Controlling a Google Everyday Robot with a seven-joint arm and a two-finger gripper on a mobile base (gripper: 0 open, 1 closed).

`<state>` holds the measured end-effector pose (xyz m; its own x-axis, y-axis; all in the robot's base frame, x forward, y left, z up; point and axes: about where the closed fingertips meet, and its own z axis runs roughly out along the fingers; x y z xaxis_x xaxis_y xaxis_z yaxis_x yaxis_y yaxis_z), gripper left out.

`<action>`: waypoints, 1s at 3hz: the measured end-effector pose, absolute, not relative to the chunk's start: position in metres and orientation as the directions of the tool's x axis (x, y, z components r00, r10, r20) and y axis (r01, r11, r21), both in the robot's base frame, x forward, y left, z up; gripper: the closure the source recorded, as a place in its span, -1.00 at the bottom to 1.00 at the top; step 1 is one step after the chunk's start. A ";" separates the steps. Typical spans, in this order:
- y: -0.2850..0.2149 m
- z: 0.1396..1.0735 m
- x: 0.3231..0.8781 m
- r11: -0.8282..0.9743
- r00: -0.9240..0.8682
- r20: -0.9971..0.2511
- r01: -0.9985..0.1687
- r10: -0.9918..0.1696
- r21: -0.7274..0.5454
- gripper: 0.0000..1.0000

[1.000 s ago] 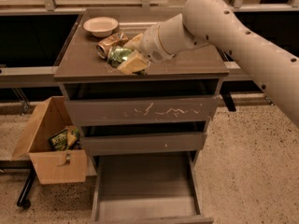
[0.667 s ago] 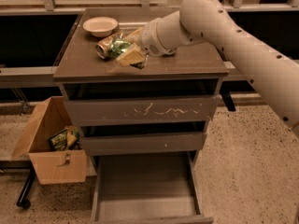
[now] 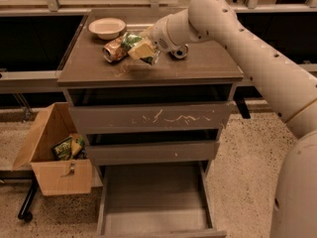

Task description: Pick green can from bottom drawer and place on counter

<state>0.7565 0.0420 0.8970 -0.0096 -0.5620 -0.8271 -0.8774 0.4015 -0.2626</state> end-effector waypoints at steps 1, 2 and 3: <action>0.034 0.889 0.772 0.441 -0.069 -0.818 -0.866 -0.572 -0.236 0.64; 0.023 0.883 0.777 0.477 -0.118 -0.810 -0.853 -0.575 -0.214 0.17; 0.019 0.875 0.785 0.483 -0.145 -0.803 -0.854 -0.578 -0.194 -0.32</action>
Offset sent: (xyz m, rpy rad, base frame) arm 0.0277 -0.0391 -0.0168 -0.0321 0.0991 -0.1552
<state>0.7845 0.0194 0.8746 -0.1447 -0.5782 -0.8029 -0.8542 0.4825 -0.1936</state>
